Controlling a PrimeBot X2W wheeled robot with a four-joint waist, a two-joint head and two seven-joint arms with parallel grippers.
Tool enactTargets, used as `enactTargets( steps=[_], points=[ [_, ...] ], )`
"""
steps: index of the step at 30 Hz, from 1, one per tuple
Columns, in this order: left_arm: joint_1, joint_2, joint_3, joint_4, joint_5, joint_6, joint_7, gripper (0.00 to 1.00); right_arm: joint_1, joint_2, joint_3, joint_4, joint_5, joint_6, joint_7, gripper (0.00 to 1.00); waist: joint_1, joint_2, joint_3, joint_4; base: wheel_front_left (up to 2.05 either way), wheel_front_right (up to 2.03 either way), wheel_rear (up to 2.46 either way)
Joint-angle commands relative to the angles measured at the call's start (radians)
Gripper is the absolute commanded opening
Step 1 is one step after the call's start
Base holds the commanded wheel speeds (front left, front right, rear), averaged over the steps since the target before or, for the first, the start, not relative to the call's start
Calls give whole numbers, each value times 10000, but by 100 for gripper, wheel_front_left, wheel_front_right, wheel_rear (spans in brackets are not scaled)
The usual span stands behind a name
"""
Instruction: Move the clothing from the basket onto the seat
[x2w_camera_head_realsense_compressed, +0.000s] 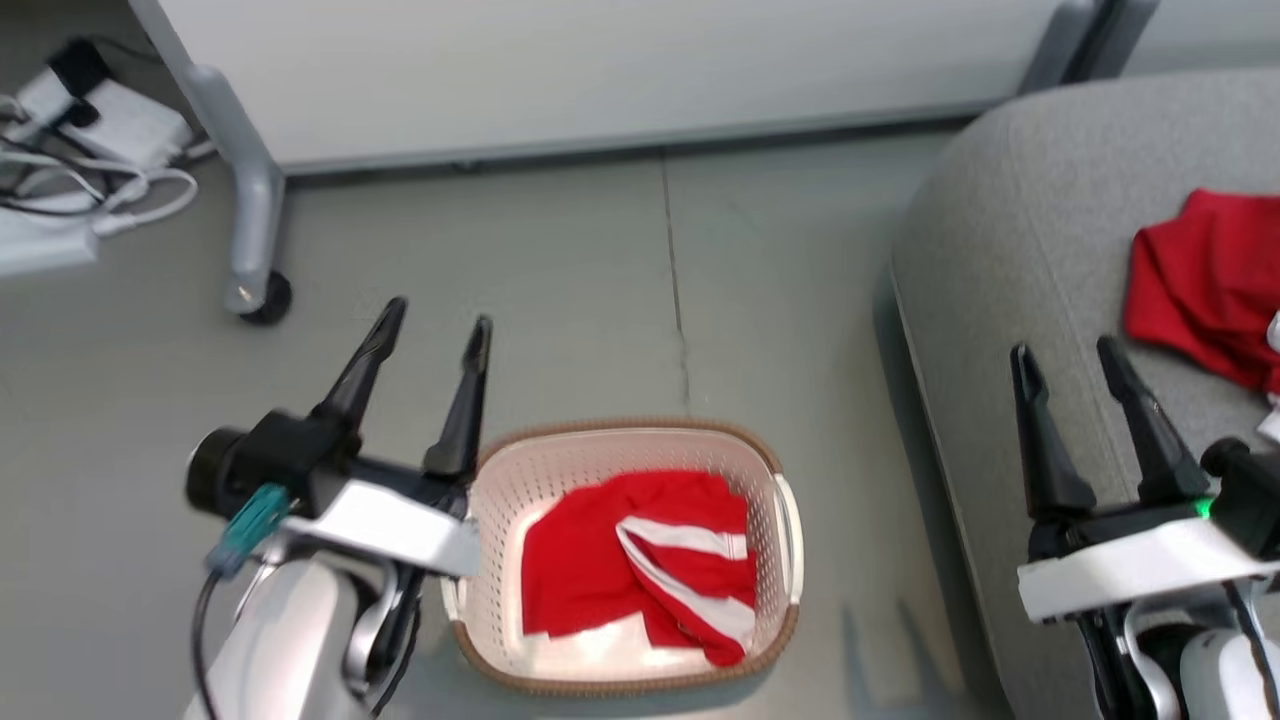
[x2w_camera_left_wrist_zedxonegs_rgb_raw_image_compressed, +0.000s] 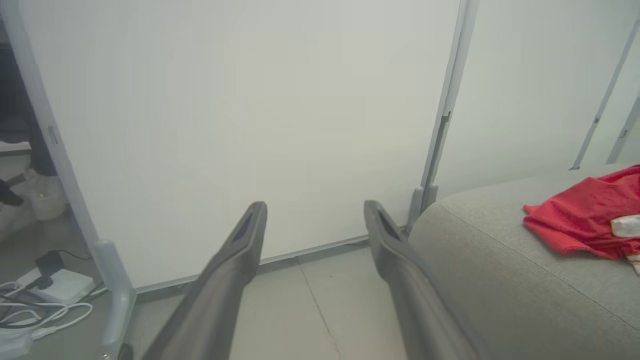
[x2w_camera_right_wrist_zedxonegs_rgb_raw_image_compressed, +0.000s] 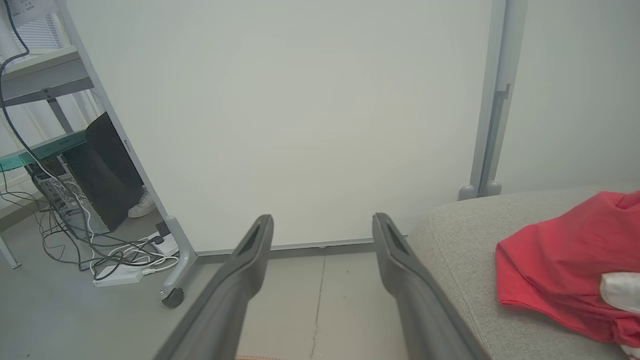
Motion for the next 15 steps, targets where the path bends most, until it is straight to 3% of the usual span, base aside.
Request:
enactTargets(
  steps=[1, 7, 15],
  points=[
    [-551, -161, -119, 458, 60, -133, -73, 100, -323, -25, 6, -117, 97, 4, -113, 100, 0, -1, 1330, -474, 0, 0, 0],
    [-2239, -799, -798, 2810, 165, -538, -159, 100, -1276, -24, 239, -254, 244, 4, -397, 100, 0, -1, 3153, -1044, 0, 0, 0],
    [-4087, -1063, -1541, 5452, 394, -861, -150, 100, -2282, -19, 781, -270, 534, 4, -1017, 100, 0, -1, 5110, -1767, 0, 0, 0]
  ],
)
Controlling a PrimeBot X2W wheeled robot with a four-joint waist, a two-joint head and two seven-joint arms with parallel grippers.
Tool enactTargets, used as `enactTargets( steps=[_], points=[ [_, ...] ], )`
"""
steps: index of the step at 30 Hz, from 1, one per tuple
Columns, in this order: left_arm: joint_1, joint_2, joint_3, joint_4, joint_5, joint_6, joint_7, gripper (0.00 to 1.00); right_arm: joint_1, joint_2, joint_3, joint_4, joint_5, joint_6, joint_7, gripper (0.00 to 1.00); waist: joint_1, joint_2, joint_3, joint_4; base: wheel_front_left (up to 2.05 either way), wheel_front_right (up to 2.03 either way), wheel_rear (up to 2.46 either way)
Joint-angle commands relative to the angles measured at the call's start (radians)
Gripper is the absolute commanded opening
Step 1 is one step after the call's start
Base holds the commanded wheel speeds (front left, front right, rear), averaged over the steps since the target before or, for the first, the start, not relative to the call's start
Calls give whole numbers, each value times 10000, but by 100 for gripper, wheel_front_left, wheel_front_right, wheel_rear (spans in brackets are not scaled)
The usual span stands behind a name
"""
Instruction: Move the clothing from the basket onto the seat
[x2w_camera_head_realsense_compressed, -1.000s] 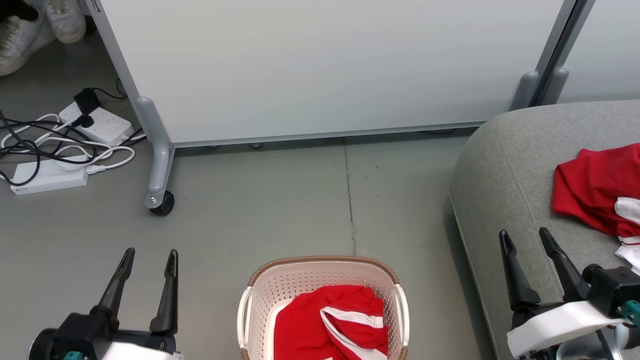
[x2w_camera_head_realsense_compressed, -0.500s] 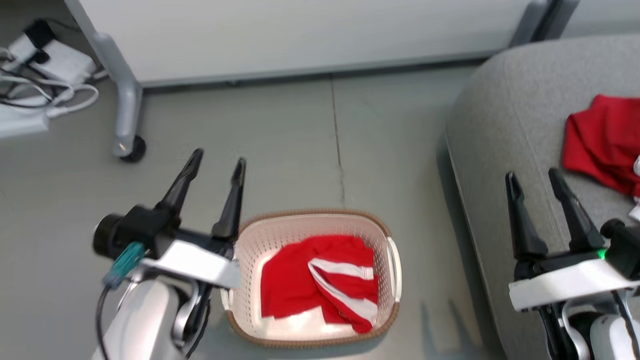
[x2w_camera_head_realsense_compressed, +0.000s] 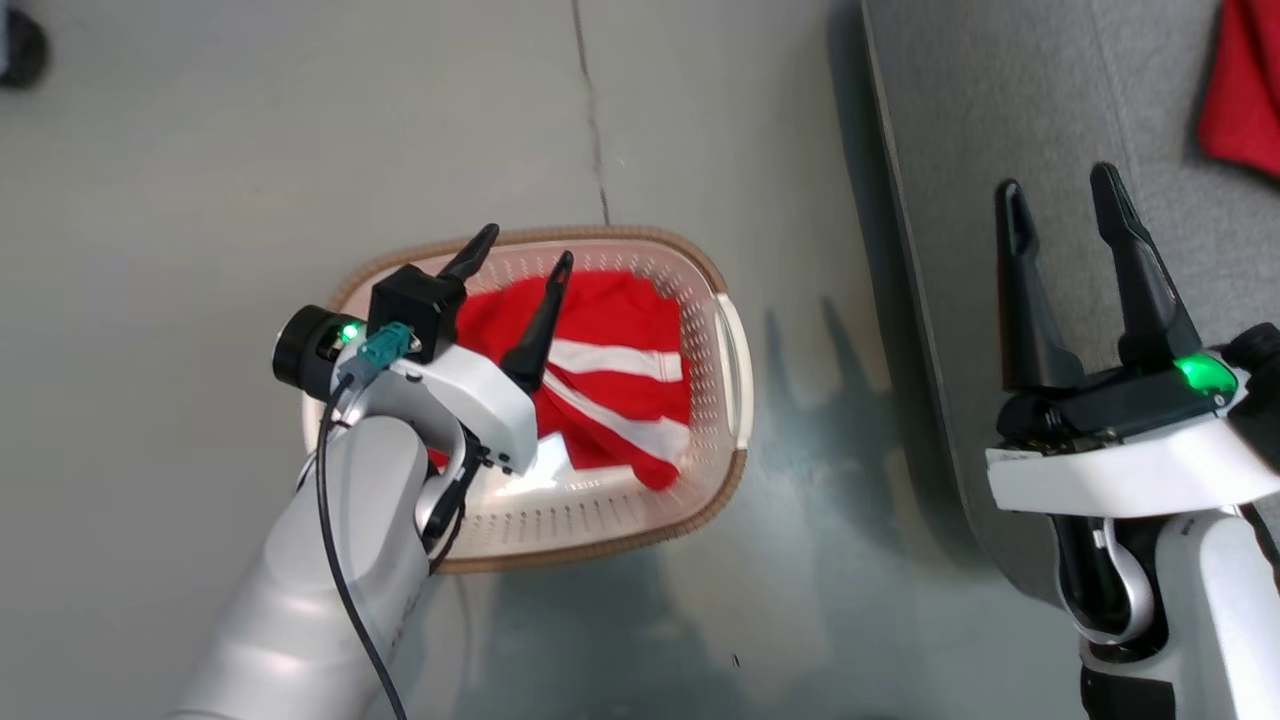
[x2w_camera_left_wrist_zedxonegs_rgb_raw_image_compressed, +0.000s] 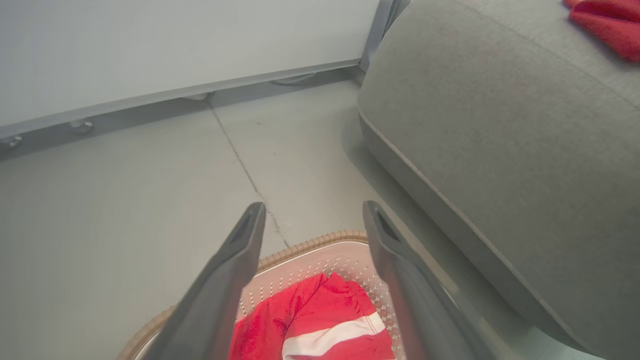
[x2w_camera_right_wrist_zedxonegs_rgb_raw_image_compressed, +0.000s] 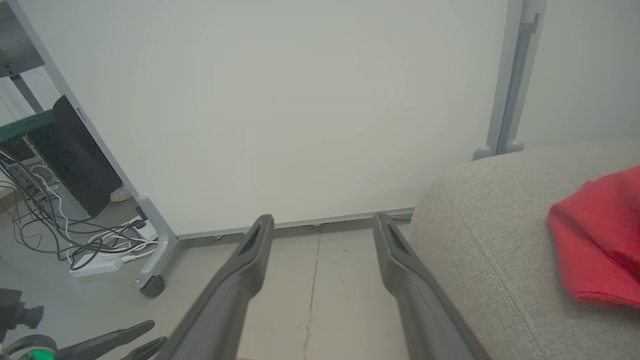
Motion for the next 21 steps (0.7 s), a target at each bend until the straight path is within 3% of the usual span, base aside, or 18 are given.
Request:
enactTargets(
  steps=[1, 9, 21],
  points=[
    [-265, 56, 36, 175, -48, -50, -6, 100, -197, -13, 63, 2, 45, 6, -134, 100, 0, 0, 1277, -788, 0, 0, 0],
    [-1822, 23, -490, 2883, 167, -194, 153, 100, -940, -10, 860, 304, 368, 4, -850, 100, 0, 0, 2902, -1665, 0, 0, 0],
    [-3182, 794, -1104, 5175, 694, -40, 673, 100, -1562, -13, 1802, 776, 990, 4, -1420, 100, 0, 0, 4182, -2628, 0, 0, 0]
  ],
)
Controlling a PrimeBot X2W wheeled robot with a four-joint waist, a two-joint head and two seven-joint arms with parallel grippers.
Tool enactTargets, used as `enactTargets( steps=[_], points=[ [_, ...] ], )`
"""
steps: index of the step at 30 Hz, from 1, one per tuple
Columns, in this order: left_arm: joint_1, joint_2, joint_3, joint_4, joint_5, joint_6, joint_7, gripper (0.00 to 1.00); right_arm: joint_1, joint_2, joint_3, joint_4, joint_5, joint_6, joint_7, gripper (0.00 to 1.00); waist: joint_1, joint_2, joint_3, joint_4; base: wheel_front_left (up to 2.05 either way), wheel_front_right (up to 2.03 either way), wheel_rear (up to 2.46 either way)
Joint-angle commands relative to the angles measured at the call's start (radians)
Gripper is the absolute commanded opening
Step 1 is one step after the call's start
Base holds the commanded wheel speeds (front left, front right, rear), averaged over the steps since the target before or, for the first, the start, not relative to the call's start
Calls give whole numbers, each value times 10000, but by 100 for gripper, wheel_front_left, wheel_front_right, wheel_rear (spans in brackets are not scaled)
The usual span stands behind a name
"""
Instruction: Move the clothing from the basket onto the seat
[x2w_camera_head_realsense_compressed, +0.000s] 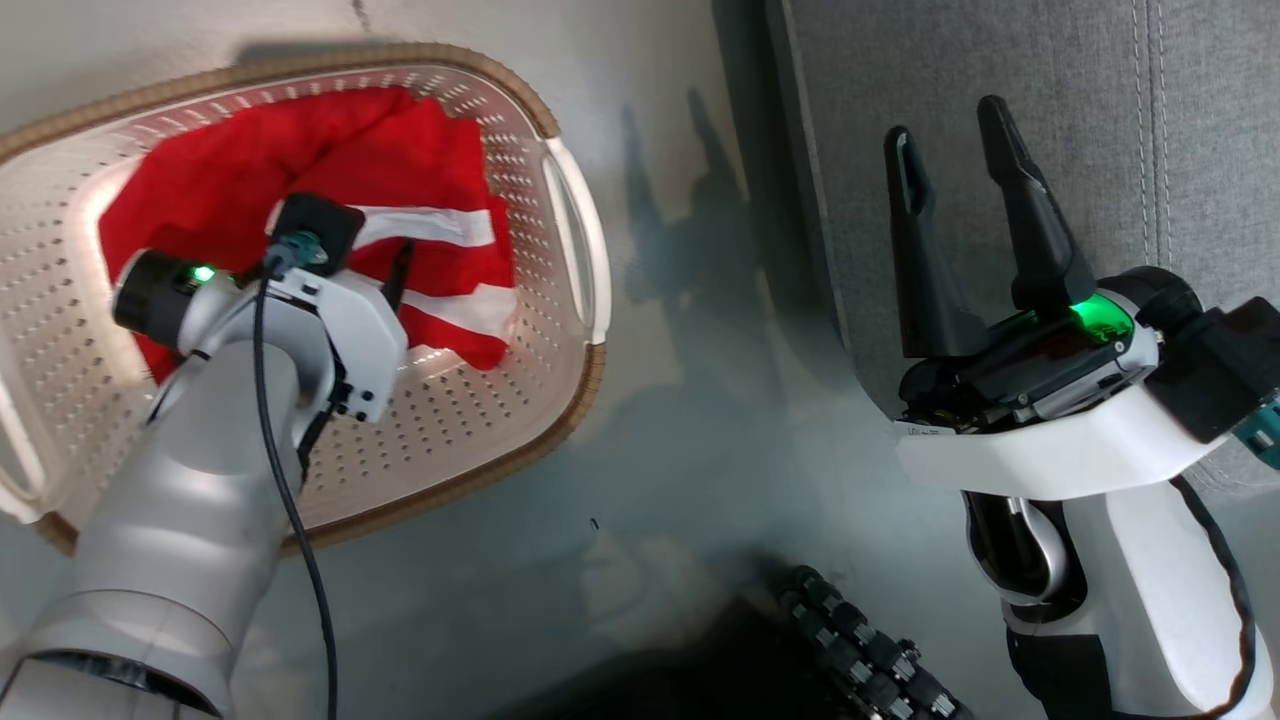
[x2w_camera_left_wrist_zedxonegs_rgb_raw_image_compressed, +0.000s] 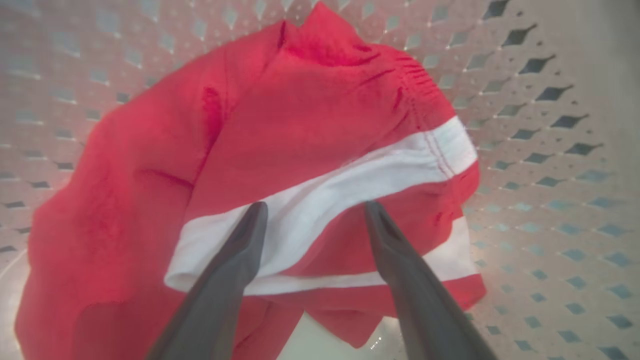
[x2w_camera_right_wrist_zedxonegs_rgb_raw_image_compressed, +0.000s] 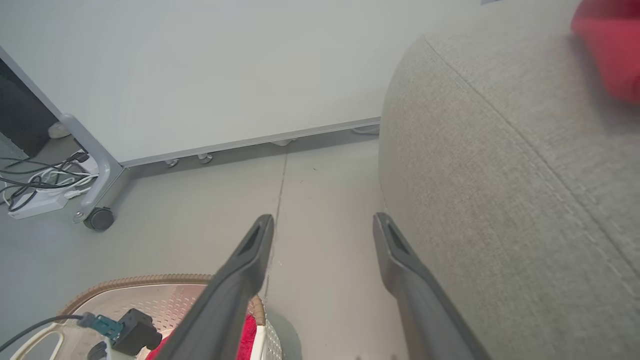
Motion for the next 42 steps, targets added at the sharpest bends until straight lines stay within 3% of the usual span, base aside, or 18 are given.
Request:
enactTargets(
  steps=[1, 6, 7, 8, 9, 14, 27, 42],
  points=[
    [-307, 211, 10, 151, 11, 153, 100, 100, -151, -13, 71, 64, 119, 2, -99, 100, 0, 0, 396, -369, 0, 0, 0],
    [-491, 368, 1, 424, -57, 441, 629, 100, -240, -16, 156, 155, 224, 2, -143, 100, 0, 0, 476, -459, 0, 0, 0],
    [-520, 378, -7, 455, -68, 497, 725, 95, -246, -16, 144, 129, 247, 2, -146, 100, 0, 0, 480, -467, 0, 0, 0],
    [-552, 396, -29, 473, -43, 577, 783, 34, -239, -16, 136, 110, 267, 2, -146, 100, 0, 0, 479, -477, 0, 0, 0],
    [-565, 394, -59, 497, -18, 612, 863, 0, -230, -16, 128, 101, 278, 2, -146, 100, 0, 0, 472, -486, 0, 0, 0],
    [-458, 486, -179, 545, 40, 919, 752, 0, -244, -18, 173, 149, 339, 2, -143, 100, 0, 0, 198, -565, 0, 0, 0],
    [979, -161, -205, -14, -392, 600, -831, 0, 572, -24, -424, 579, -599, 2, -133, 100, 0, 0, -2312, 468, 0, 0, 0],
    [3623, -271, 845, -4667, -974, 805, -915, 0, 1908, -67, -1231, 9, -1268, 2, 1015, 100, 0, 0, -5132, 1804, 0, 0, 0]
  ],
)
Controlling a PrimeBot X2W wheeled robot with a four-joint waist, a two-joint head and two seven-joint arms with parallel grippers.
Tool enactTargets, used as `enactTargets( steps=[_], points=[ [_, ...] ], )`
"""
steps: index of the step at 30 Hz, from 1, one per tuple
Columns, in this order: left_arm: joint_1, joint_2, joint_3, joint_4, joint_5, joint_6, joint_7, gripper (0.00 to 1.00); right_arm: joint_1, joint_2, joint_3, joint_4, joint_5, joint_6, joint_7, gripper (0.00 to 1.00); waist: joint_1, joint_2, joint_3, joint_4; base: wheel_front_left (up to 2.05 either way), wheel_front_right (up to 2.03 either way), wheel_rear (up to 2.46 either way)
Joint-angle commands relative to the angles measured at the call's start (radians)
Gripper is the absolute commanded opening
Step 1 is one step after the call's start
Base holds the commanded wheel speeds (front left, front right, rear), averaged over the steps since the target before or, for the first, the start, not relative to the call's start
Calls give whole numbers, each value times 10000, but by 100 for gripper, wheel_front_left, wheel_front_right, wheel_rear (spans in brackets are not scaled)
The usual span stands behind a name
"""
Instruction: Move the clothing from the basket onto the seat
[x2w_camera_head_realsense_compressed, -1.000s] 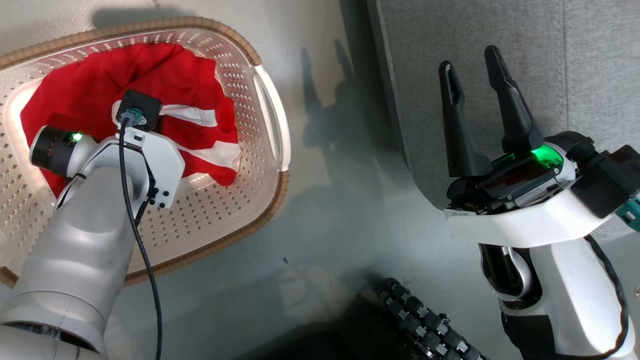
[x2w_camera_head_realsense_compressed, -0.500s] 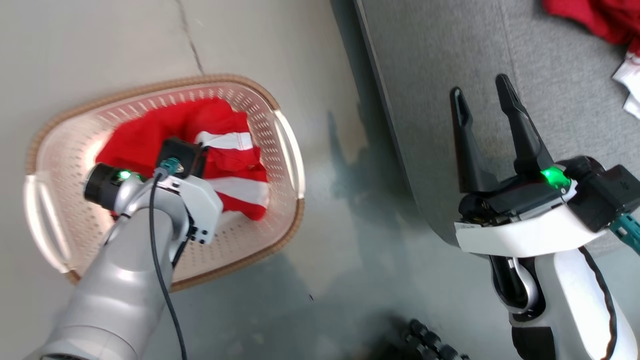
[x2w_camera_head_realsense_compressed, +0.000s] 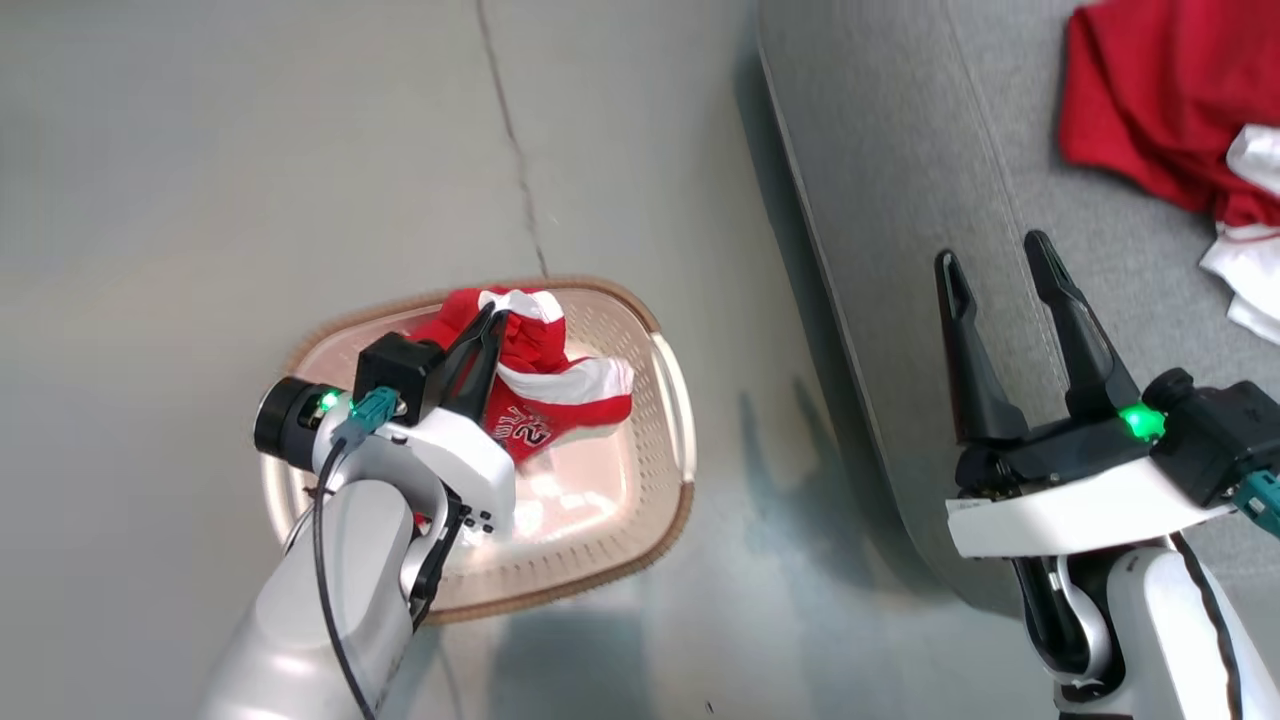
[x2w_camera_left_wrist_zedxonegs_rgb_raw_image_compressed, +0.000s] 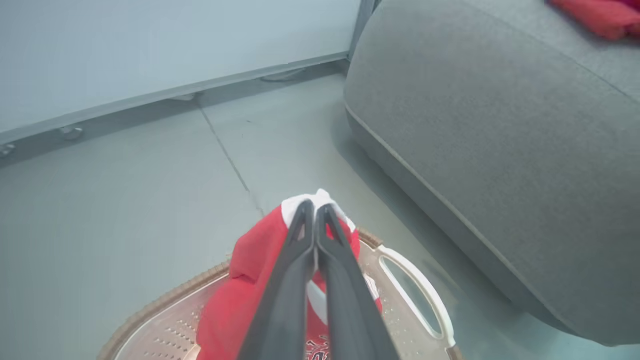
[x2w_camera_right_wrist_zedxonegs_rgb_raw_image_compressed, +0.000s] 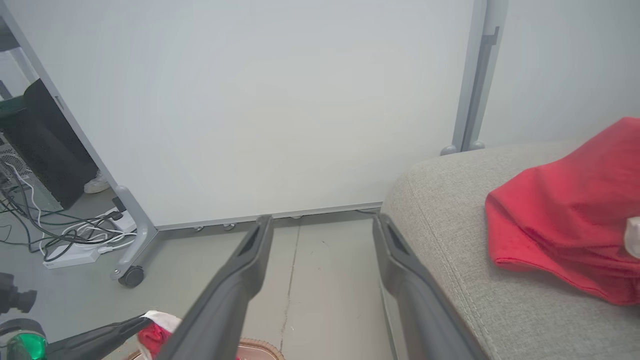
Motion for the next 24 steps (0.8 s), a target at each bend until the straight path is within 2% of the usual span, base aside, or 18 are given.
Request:
enactTargets(
  steps=[1, 16, 24],
  points=[
    [265, 74, 129, -380, -58, 81, -43, 0, 184, -73, -66, -93, -103, 6, 112, 100, 0, 0, -793, 522, 0, 0, 0],
    [2021, 373, 1188, -4660, -273, 297, -45, 0, 1396, -77, -445, -479, -172, 4, 1046, 100, 0, 0, -2994, 1286, 0, 0, 0],
    [2363, 478, 1120, -6002, -465, 35, 76, 0, 1894, -63, -590, -466, -173, 4, 1344, 100, 0, 0, -3895, 1431, 0, 0, 0]
  ],
)
